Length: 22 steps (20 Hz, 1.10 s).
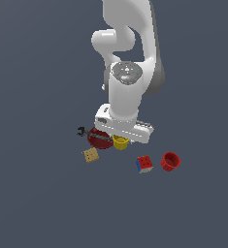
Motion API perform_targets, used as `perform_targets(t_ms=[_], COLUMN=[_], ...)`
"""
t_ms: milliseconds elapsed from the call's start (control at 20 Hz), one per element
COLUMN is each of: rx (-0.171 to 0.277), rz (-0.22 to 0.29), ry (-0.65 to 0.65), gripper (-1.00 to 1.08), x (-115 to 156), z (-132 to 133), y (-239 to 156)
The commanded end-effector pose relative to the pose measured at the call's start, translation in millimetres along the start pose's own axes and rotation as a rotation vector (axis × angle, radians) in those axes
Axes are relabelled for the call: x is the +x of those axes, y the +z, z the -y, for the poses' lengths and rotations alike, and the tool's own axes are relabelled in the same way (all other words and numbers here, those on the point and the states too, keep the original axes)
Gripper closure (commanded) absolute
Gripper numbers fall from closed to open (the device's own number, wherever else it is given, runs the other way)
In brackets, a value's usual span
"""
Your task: Pick up a designated object from a clutter of objects.
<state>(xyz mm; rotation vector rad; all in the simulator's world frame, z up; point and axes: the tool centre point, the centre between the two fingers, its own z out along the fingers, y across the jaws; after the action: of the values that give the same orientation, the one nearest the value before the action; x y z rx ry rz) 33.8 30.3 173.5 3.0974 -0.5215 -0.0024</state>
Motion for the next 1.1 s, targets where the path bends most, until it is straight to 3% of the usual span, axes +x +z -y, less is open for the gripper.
perform_targets(t_ms=[0,1050], rx=[0.0,-0.002], rz=[-0.002,-0.003], ry=[0.0,0.0], gripper=[1.08,1.08], x=[-15.0,-146.6], z=[7.9,82.0], y=[-21.7,-214.2])
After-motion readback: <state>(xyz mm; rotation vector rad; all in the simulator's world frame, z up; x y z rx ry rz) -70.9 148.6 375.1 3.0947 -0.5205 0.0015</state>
